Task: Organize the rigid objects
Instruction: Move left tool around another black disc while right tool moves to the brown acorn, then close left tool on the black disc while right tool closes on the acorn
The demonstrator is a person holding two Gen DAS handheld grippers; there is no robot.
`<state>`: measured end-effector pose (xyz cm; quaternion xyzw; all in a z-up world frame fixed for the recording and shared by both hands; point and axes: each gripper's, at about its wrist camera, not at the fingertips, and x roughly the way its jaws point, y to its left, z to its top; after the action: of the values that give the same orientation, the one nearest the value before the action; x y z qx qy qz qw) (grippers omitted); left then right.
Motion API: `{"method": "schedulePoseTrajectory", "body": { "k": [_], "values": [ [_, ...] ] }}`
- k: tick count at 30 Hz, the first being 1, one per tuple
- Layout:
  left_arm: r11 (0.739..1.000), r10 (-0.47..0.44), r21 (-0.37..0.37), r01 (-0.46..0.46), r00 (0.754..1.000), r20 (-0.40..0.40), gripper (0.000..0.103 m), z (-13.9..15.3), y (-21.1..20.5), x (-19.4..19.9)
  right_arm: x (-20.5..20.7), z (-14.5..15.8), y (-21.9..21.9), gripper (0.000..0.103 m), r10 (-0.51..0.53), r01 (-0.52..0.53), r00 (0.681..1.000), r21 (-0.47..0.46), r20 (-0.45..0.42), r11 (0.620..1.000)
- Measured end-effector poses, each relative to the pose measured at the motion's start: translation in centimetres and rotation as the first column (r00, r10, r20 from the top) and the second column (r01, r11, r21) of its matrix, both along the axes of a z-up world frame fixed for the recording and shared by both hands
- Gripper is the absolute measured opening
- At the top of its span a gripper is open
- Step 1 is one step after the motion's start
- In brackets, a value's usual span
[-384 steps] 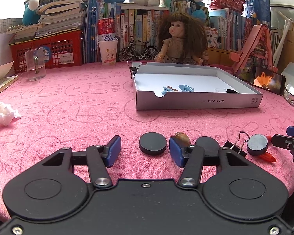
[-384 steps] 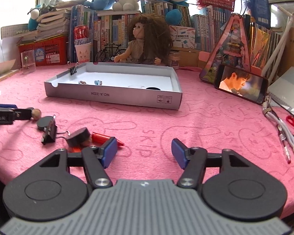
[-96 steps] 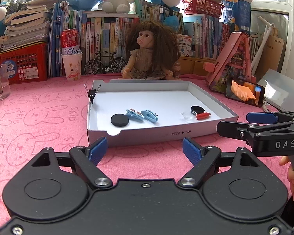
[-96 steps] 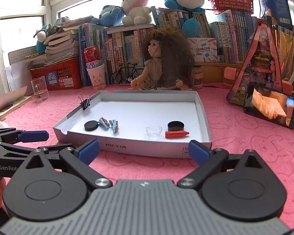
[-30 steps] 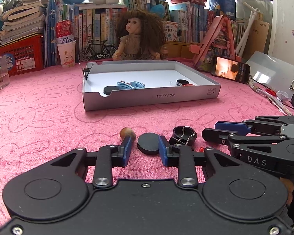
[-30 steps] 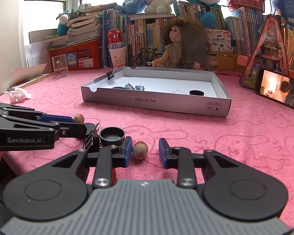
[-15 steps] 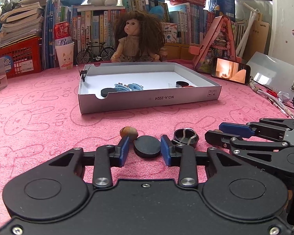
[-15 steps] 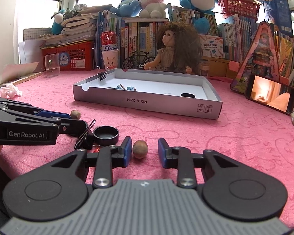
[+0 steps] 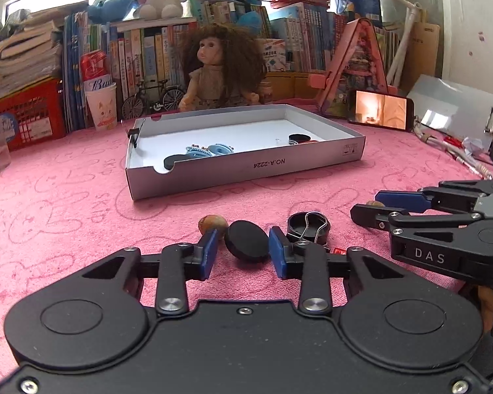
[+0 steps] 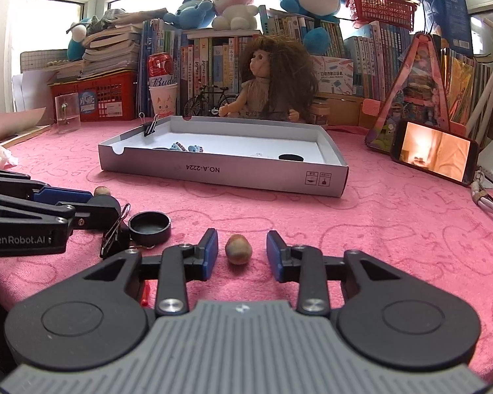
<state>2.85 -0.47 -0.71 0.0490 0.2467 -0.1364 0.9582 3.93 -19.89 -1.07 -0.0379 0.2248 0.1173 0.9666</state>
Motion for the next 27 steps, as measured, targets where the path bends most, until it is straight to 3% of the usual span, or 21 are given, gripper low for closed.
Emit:
{"method": "schedulePoseTrajectory", "body": {
  "k": [10, 17, 27],
  "values": [
    [1.0, 0.03, -0.003, -0.03, 1.0, 0.0, 0.04, 0.0, 0.3, 0.1, -0.1, 0.0, 0.0, 0.052, -0.001, 0.001, 1.0, -0.001, 0.002, 1.0],
    [0.997, 0.08, 0.005, -0.08, 0.997, 0.004, 0.04, 0.2, 1.0, 0.5, -0.2, 0.0, -0.2, 0.052, -0.009, 0.009, 1.0, 0.004, 0.003, 1.0],
    [0.998, 0.067, -0.003, -0.067, 0.998, -0.009, 0.039, -0.4, 0.9, -0.1, -0.3, 0.0, -0.3, 0.052, -0.004, 0.004, 1.0, 0.002, 0.005, 1.0]
  ]
}}
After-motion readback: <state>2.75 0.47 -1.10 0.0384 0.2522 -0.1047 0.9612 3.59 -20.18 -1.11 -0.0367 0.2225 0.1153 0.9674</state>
